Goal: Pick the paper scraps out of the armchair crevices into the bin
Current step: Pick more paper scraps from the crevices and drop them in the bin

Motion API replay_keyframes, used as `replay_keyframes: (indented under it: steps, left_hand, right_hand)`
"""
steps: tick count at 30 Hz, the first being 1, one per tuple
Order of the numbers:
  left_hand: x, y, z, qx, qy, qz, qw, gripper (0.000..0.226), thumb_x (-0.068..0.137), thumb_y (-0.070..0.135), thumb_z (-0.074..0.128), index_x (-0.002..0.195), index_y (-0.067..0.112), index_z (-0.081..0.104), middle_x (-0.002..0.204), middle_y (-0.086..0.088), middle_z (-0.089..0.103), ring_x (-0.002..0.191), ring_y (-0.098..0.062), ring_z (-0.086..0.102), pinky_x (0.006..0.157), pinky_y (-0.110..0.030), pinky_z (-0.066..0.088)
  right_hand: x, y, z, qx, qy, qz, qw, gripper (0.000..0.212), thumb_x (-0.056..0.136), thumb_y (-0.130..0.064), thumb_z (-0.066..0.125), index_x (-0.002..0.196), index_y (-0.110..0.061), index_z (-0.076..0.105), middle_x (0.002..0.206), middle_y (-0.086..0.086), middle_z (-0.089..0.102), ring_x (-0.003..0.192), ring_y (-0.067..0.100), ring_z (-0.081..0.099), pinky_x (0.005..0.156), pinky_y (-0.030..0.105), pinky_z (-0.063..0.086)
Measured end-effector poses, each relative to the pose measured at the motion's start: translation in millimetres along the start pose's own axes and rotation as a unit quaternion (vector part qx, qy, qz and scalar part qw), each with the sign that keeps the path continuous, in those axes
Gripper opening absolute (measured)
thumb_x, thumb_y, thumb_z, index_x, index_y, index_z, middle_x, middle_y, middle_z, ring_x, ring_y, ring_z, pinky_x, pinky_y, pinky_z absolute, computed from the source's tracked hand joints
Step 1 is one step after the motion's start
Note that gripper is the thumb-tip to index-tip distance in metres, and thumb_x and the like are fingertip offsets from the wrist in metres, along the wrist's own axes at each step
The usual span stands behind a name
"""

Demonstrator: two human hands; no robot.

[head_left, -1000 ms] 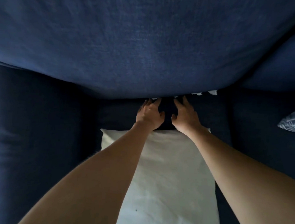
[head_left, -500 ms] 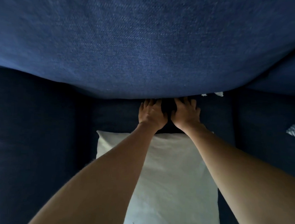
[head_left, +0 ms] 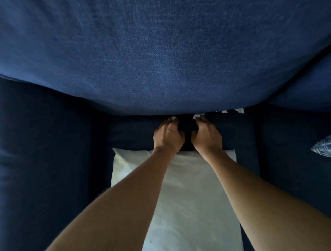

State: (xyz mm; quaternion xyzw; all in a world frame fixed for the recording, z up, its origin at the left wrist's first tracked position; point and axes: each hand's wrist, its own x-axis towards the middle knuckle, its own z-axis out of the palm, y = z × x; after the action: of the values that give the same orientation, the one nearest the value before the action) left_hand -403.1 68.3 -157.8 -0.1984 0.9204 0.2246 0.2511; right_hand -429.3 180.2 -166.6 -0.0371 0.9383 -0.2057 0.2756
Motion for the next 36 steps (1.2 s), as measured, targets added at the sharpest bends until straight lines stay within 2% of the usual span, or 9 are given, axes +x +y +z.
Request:
replay_keyframes:
  steps: [5, 10, 13, 16, 21, 25, 29, 33, 36]
  left_hand:
    - [-37, 2, -22, -0.065, 0.073, -0.004, 0.995, 0.028, 0.091, 0.015, 0.053, 0.116, 0.012, 0.064, 0.117, -0.008, 0.065, 0.103, -0.029, 0.064, 0.081, -0.036, 0.05]
    - [-76, 0, -53, -0.117, 0.124, -0.035, 0.985, 0.015, 0.091, 0.018, 0.053, 0.103, 0.011, 0.058, 0.101, -0.008, 0.066, 0.089, -0.029, 0.063, 0.064, -0.032, 0.042]
    - [-104, -6, -81, -0.157, 0.166, -0.066, 0.971, 0.019, 0.093, 0.017, 0.051, 0.111, 0.01, 0.052, 0.101, -0.011, 0.065, 0.092, -0.032, 0.061, 0.066, -0.033, 0.039]
    - [-130, -23, -110, -0.185, 0.194, -0.082, 0.96, 0.028, 0.092, 0.017, 0.054, 0.119, 0.011, 0.053, 0.106, -0.013, 0.067, 0.1, -0.032, 0.061, 0.075, -0.037, 0.046]
    - [-166, -72, -140, -0.247, 0.242, -0.091, 0.934, 0.017, 0.091, 0.019, 0.059, 0.107, 0.012, 0.064, 0.105, -0.008, 0.067, 0.098, -0.027, 0.062, 0.079, -0.035, 0.051]
    - [-196, -118, -149, -0.255, 0.28, -0.1, 0.92, 0.016, 0.092, 0.015, 0.06, 0.106, 0.01, 0.067, 0.107, -0.002, 0.053, 0.093, -0.017, 0.051, 0.076, -0.026, 0.039]
    - [-224, -178, -158, -0.26, 0.289, -0.1, 0.916, 0.019, 0.091, 0.012, 0.062, 0.109, 0.008, 0.068, 0.112, -0.008, 0.057, 0.1, -0.024, 0.058, 0.083, -0.027, 0.045]
    - [-253, -251, -176, -0.267, 0.31, -0.141, 0.902, 0.019, 0.092, 0.012, 0.056, 0.108, 0.009, 0.066, 0.111, -0.006, 0.059, 0.096, -0.018, 0.053, 0.077, -0.017, 0.031]
    - [-275, -309, -186, -0.308, 0.318, -0.192, 0.876, 0.015, 0.091, 0.013, 0.05, 0.097, 0.013, 0.064, 0.106, -0.005, 0.063, 0.087, -0.022, 0.056, 0.07, -0.025, 0.038]
  right_hand:
    - [-27, -11, -18, 0.021, 0.051, -0.005, 0.998, 0.039, 0.09, -0.009, 0.055, 0.128, -0.018, 0.058, 0.13, 0.001, 0.063, 0.119, 0.023, 0.06, 0.093, 0.033, 0.049]
    - [-63, -46, -46, -0.016, 0.082, -0.023, 0.996, 0.012, 0.092, -0.011, 0.057, 0.098, -0.013, 0.067, 0.098, 0.009, 0.073, 0.089, 0.029, 0.067, 0.066, 0.029, 0.042]
    - [-87, -73, -60, 0.0, 0.104, -0.053, 0.993, 0.009, 0.09, -0.006, 0.056, 0.095, -0.012, 0.061, 0.093, 0.006, 0.071, 0.085, 0.029, 0.067, 0.063, 0.028, 0.037]
    - [-107, -101, -73, 0.009, 0.11, -0.087, 0.99, 0.013, 0.089, -0.004, 0.056, 0.099, -0.01, 0.061, 0.099, 0.006, 0.071, 0.09, 0.03, 0.066, 0.065, 0.029, 0.038]
    - [-138, -150, -68, 0.025, 0.124, -0.131, 0.983, 0.01, 0.09, -0.007, 0.055, 0.094, -0.011, 0.064, 0.093, 0.005, 0.068, 0.084, 0.025, 0.064, 0.061, 0.028, 0.037]
    - [-164, -196, -38, 0.032, 0.12, -0.171, 0.977, 0.014, 0.09, -0.009, 0.054, 0.098, -0.015, 0.064, 0.097, 0.006, 0.066, 0.088, 0.026, 0.063, 0.064, 0.029, 0.04]
    - [-196, -241, 0, 0.039, 0.115, -0.197, 0.973, 0.013, 0.094, -0.021, 0.055, 0.097, -0.013, 0.064, 0.1, 0.006, 0.061, 0.09, 0.024, 0.06, 0.064, 0.028, 0.035]
    - [-228, -293, 44, 0.044, 0.088, -0.227, 0.969, 0.021, 0.095, -0.029, 0.053, 0.092, -0.011, 0.063, 0.102, 0.005, 0.058, 0.088, 0.025, 0.059, 0.066, 0.033, 0.044]
    - [-251, -340, 75, 0.05, 0.058, -0.246, 0.966, 0.022, 0.094, -0.03, 0.053, 0.088, -0.01, 0.061, 0.098, 0.005, 0.06, 0.085, 0.026, 0.059, 0.064, 0.03, 0.04]
